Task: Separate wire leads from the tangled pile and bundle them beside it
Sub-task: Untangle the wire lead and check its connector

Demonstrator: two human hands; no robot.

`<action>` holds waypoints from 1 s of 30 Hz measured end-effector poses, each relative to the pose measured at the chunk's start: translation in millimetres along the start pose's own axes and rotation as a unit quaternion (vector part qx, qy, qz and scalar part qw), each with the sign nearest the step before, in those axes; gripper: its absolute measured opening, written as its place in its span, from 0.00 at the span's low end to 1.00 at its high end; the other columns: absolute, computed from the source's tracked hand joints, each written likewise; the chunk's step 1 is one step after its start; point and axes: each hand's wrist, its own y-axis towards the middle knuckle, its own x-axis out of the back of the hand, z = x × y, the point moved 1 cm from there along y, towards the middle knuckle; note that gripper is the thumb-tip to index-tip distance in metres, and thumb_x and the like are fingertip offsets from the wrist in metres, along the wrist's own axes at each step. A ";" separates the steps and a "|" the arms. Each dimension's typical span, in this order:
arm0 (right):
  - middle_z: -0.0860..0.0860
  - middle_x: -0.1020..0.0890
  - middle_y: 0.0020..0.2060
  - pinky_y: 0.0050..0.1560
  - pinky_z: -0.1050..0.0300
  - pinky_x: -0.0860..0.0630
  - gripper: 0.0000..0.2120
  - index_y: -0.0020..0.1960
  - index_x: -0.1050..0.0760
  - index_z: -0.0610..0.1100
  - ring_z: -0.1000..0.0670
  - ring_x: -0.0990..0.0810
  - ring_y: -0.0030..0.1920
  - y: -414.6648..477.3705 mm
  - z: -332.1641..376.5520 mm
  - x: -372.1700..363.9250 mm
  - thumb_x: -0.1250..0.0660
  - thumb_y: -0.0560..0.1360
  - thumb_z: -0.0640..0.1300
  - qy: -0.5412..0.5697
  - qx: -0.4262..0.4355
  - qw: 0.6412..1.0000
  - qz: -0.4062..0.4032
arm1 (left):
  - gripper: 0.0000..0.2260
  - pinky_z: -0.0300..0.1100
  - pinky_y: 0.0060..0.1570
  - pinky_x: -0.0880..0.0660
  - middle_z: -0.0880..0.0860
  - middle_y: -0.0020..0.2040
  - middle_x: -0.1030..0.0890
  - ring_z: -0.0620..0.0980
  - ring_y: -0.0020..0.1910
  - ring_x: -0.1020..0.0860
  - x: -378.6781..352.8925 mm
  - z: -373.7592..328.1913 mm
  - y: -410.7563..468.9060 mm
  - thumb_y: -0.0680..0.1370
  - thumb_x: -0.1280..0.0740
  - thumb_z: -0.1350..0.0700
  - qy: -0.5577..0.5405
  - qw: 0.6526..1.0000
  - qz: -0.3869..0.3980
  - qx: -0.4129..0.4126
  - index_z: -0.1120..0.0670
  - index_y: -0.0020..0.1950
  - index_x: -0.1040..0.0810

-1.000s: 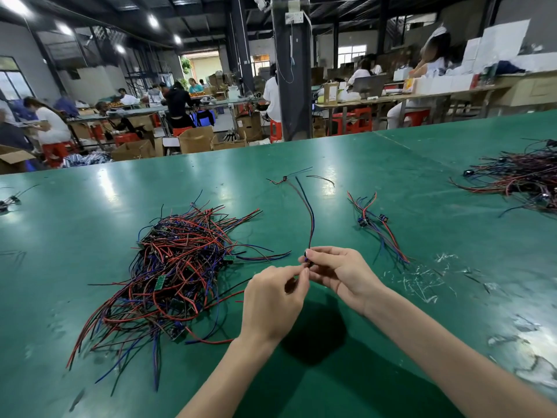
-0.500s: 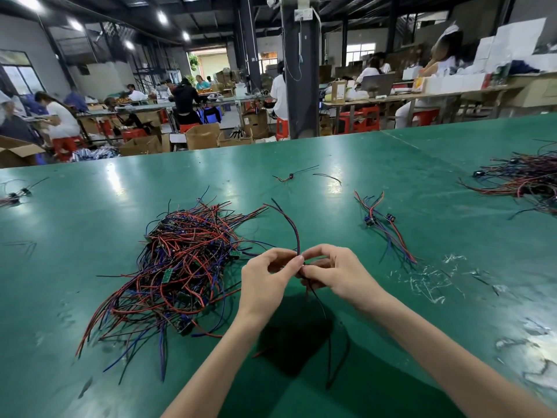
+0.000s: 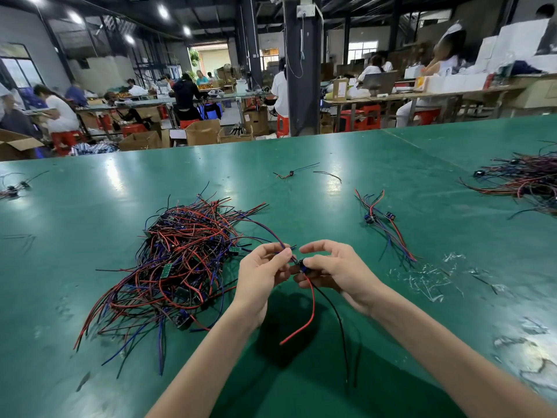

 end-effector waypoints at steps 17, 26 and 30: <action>0.44 0.18 0.35 0.39 0.57 0.18 0.02 0.43 0.21 0.36 0.49 0.18 0.31 -0.8 -6.6 -2.5 0.33 0.74 0.32 -0.005 -0.003 1.000 -0.008 | 0.04 0.31 0.32 0.29 0.46 0.32 0.21 0.38 0.29 0.26 -3.1 5.3 1.4 0.73 0.29 0.65 0.081 0.993 -0.010 -0.086 0.58 0.42 0.22; 0.44 0.18 0.31 0.37 0.56 0.18 0.03 0.44 0.24 0.36 0.49 0.18 0.30 -2.4 -6.2 -2.5 0.35 0.75 0.30 -0.014 -0.002 1.000 -0.002 | 0.05 0.31 0.32 0.29 0.47 0.32 0.21 0.39 0.29 0.26 -3.2 6.7 1.0 0.73 0.29 0.65 0.086 0.993 -0.010 -0.080 0.56 0.42 0.22; 0.42 0.18 0.32 0.35 0.57 0.18 0.03 0.44 0.24 0.36 0.49 0.18 0.30 -2.5 -6.3 -2.9 0.34 0.75 0.31 -0.021 -0.003 1.000 -0.006 | 0.06 0.31 0.33 0.29 0.45 0.30 0.22 0.39 0.29 0.27 -2.7 7.5 0.7 0.74 0.30 0.64 0.103 0.992 0.007 -0.073 0.54 0.44 0.21</action>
